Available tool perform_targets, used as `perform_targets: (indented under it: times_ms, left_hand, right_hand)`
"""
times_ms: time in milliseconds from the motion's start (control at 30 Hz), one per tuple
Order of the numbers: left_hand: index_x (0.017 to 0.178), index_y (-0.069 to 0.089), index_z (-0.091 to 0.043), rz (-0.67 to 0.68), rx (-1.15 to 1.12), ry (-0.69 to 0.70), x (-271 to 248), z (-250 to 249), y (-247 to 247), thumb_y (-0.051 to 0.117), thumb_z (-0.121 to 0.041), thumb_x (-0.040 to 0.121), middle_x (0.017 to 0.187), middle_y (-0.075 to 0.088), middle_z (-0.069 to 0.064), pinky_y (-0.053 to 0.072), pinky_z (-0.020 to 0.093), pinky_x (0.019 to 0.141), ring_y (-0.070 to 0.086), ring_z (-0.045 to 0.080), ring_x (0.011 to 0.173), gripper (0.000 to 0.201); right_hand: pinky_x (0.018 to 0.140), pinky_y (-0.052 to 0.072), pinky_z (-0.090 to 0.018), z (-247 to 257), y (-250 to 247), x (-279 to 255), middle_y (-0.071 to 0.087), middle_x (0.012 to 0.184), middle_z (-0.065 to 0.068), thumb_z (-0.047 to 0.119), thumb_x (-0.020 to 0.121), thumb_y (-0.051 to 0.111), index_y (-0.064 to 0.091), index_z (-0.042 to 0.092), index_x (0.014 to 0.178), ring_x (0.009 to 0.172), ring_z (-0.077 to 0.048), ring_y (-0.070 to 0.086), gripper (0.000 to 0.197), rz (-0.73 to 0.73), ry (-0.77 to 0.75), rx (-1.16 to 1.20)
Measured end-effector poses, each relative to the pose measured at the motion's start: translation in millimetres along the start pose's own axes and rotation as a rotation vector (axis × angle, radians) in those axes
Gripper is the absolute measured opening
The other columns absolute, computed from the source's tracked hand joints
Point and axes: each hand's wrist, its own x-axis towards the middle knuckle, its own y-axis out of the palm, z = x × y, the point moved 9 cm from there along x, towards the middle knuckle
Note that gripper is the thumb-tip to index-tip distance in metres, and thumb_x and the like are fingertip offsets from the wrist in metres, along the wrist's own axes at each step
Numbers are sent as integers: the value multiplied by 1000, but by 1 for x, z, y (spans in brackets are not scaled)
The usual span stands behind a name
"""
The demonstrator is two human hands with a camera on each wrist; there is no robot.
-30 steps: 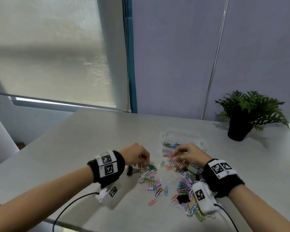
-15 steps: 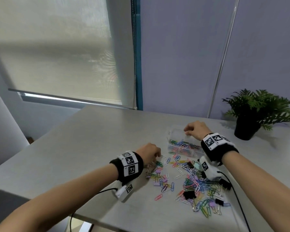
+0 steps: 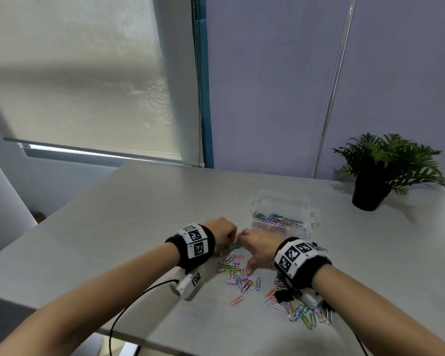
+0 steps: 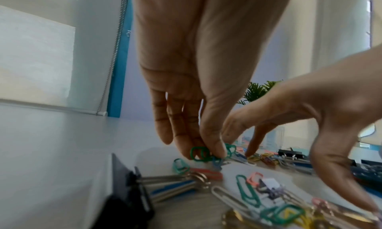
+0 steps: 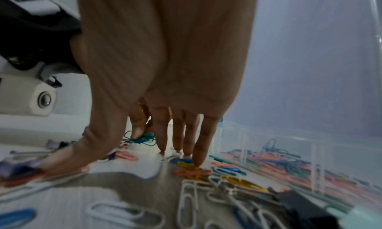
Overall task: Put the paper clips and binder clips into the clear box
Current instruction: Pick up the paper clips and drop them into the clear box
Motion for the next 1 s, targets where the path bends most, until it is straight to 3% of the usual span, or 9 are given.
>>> perform_targets:
  times_ms: [167, 233, 300, 433, 600, 700, 733, 900, 1000]
  left_hand:
    - [111, 63, -8, -24, -76, 25, -10, 7, -10, 52, -2, 87, 108, 70, 11, 45, 25, 85, 63, 24, 102, 27]
    - [111, 64, -7, -16, -66, 49, -11, 4, -11, 55, -5, 87, 109, 69, 11, 43, 24, 84, 63, 24, 103, 26]
    - [111, 64, -6, -4, -71, 56, -13, -1, -10, 59, -9, 86, 111, 68, 12, 44, 24, 83, 62, 25, 103, 26]
    - [108, 63, -4, -22, -101, 66, -11, -13, -7, 63, -12, 84, 110, 68, 14, 44, 27, 82, 61, 27, 103, 25]
    - [104, 62, -2, 1, -187, 77, -8, -23, -6, 64, -9, 83, 103, 71, 16, 45, 22, 73, 67, 23, 89, 23]
    - [105, 59, 1, 38, -315, 77, -4, -23, -2, 62, -4, 84, 102, 70, 20, 48, 17, 54, 59, -5, 48, 22]
    - [106, 58, 1, 40, -343, 72, -3, -22, -2, 61, -2, 85, 102, 70, 21, 47, 13, 49, 55, -8, 40, 22]
    - [107, 60, 1, 12, -372, 51, 9, -15, -1, 60, -1, 86, 101, 70, 23, 47, 11, 47, 52, -8, 36, 22]
    - [107, 60, 3, -12, -400, 51, 15, -14, -7, 59, 0, 86, 101, 69, 26, 47, 8, 45, 52, -9, 34, 22]
  right_hand:
    - [92, 42, -37, 4, 4, -12, 43, 125, -5, 29, 69, 78, 46, 14, 127, 114, -23, 44, 69, -38, -38, 38]
    - [80, 39, -32, 5, 3, -17, 46, 118, -5, 24, 72, 76, 50, 15, 119, 107, -22, 45, 55, -62, -33, 60]
    - [68, 32, -28, 7, 2, -21, 49, 104, -3, 16, 75, 73, 55, 13, 109, 91, -17, 44, 39, -76, -30, 105]
    - [53, 33, -20, 8, 4, -22, 47, 69, 8, 1, 78, 67, 59, 13, 87, 62, -5, 48, 17, -103, -8, 198]
    - [52, 33, -19, 9, 8, -27, 53, 80, 0, 8, 73, 75, 52, 17, 81, 76, -18, 49, 26, -69, 30, 180]
    - [52, 35, -18, 8, 6, -30, 55, 83, -2, 5, 73, 73, 51, 16, 82, 78, -18, 51, 27, -67, 47, 226]
    - [52, 34, -17, 10, 5, -32, 55, 83, -2, 4, 73, 72, 50, 16, 82, 78, -18, 50, 26, -70, 40, 228]
    - [53, 36, -21, 9, 6, -34, 50, 73, 5, -1, 71, 63, 51, 18, 79, 74, -17, 51, 24, -115, 13, 268]
    - [52, 35, -16, 9, 4, -37, 47, 67, 10, -2, 72, 61, 52, 19, 77, 70, -13, 49, 24, -156, -19, 304]
